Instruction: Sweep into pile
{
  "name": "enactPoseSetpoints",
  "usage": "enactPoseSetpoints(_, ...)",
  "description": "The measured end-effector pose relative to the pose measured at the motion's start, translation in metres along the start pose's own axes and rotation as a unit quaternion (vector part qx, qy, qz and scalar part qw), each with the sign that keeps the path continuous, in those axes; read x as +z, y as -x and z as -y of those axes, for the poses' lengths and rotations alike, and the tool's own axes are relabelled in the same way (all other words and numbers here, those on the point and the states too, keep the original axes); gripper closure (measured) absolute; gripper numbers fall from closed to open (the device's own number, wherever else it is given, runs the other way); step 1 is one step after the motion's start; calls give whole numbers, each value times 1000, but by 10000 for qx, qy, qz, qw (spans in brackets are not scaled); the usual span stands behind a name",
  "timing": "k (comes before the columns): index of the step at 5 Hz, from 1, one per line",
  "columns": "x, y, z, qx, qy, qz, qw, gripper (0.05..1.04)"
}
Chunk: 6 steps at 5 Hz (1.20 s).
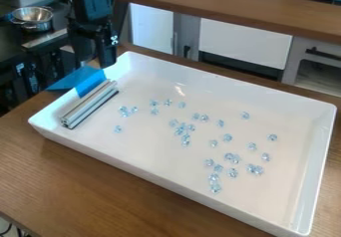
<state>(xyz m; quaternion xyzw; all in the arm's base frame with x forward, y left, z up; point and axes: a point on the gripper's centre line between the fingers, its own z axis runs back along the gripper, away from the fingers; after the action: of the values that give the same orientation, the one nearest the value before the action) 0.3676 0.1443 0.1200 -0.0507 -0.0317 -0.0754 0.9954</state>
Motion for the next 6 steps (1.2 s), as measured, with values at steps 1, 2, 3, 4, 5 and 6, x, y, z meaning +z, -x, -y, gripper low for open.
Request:
enactPoseSetpoints(1, -17, 3, -1, 67, 123, -193, 9997, 84)
enactPoseSetpoints(2, -21, 3, -5, 205, -16, -182, 9996, 84)
enactPoseSetpoints(3, -34, 13, -6, 187, -224, -133, 9995, 84)
enactPoseSetpoints(4, -39, 15, -4, 158, -444, 32, 9989, 84)
enactPoseSetpoints(5, -50, 15, 0, 132, -513, 65, 9986, 84)
enactPoseSetpoints(6, -58, 18, -1, 224, -614, 81, 9978, 84)
